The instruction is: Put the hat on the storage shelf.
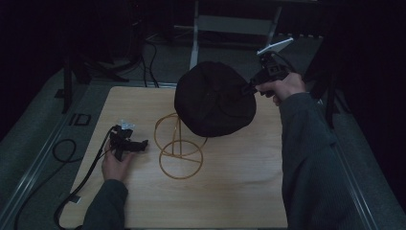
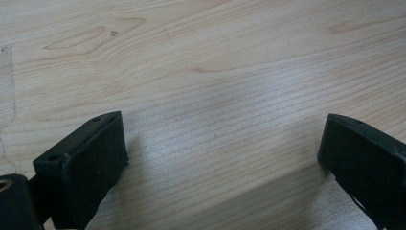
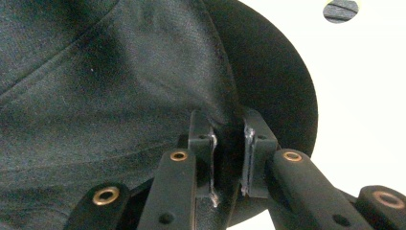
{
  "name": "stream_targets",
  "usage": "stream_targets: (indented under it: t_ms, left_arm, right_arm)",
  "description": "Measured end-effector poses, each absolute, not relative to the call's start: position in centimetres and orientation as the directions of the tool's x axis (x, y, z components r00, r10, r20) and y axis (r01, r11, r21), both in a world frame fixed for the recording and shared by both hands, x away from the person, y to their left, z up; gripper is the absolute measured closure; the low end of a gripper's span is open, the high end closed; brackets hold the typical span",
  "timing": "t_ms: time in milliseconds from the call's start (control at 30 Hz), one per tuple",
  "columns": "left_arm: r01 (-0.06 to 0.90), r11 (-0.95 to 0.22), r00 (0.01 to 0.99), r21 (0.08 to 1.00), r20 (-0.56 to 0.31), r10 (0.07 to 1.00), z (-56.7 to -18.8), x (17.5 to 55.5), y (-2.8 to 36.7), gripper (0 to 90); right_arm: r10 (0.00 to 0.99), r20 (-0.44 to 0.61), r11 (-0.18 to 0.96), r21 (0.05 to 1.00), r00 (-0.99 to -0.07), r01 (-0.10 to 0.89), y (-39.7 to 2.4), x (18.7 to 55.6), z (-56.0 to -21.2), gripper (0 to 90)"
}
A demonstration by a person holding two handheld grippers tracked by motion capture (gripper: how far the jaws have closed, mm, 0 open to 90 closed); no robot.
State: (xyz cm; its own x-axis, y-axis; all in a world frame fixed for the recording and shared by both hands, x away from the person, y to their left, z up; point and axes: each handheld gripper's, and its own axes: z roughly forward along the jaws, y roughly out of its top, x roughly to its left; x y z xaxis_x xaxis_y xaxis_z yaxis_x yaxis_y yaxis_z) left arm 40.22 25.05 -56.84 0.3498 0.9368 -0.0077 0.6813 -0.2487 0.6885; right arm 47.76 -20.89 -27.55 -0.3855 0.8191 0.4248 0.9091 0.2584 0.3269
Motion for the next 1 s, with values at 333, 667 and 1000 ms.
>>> stream_targets:
  t_ms: [333, 667, 1000]
  left_arm:
    - [0.681, -0.249, 0.350, 0.689, -0.008, 0.937, -56.8, 40.2, 25.1, 2.4]
    - [0.681, -0.250, 0.350, 0.688, -0.006, 0.937, -56.8, 40.2, 25.1, 2.4]
    - [0.681, -0.251, 0.351, 0.688, -0.006, 0.937, -56.8, 40.2, 25.1, 2.4]
  right_arm:
    - [0.809, 0.431, 0.273, 0.329, -0.401, 0.904, -20.0, 47.7, -27.5, 77.9]
    - [0.800, 0.430, 0.295, 0.327, -0.420, 0.898, -18.9, 47.7, -27.5, 77.8]
    - [0.796, 0.424, 0.313, 0.321, -0.431, 0.894, -18.2, 47.6, -27.8, 77.7]
